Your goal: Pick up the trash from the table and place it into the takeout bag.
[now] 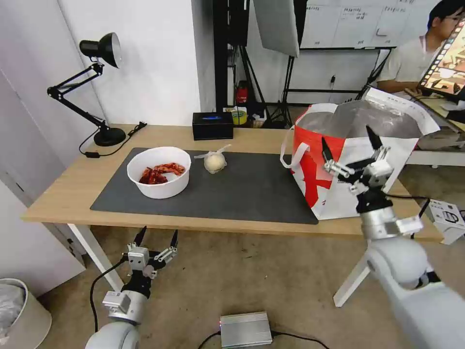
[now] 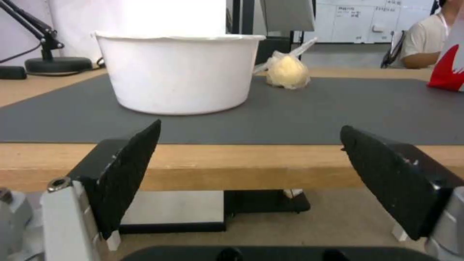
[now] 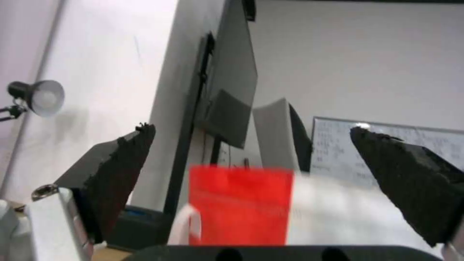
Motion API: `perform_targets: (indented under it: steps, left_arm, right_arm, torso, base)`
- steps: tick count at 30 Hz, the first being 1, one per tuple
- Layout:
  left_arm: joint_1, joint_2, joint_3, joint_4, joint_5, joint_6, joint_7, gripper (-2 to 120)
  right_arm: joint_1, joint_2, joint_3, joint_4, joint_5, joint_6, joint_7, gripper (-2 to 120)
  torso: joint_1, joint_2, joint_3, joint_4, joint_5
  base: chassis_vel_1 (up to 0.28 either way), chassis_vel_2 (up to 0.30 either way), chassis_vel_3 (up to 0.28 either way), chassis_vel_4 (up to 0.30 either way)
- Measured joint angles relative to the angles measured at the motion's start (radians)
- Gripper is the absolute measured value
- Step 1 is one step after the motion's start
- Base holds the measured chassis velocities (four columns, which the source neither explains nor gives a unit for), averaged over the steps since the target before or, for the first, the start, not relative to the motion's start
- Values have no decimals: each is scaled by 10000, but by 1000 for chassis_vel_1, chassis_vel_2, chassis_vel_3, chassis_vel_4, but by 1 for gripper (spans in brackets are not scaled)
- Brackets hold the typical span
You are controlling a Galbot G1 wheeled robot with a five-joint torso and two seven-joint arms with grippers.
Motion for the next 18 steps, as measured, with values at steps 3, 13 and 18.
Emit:
perform_targets:
  steps: [3, 13, 18]
  left_arm:
    - [9, -28, -9, -6, -11, 0, -1, 100]
    - [26, -60, 12, 14, -28, -32, 3, 100]
    - [61, -65, 14, 46, -33, -83, 7, 100]
  right_arm:
    - [-392, 435, 166, 47, -152, 41, -60, 99]
    - [-1841, 1518, 438, 170, -793, 276, -435, 100]
    - [-2399, 1793, 437, 189, -874, 234, -454, 100]
  torso:
    - [-1, 0, 0, 0, -1]
    - [-1, 0, 0, 1, -1]
    - [-1, 1, 0, 0, -1]
  base:
    - [0, 0, 0, 0]
    - [0, 0, 0, 0]
    - [0, 0, 0, 0]
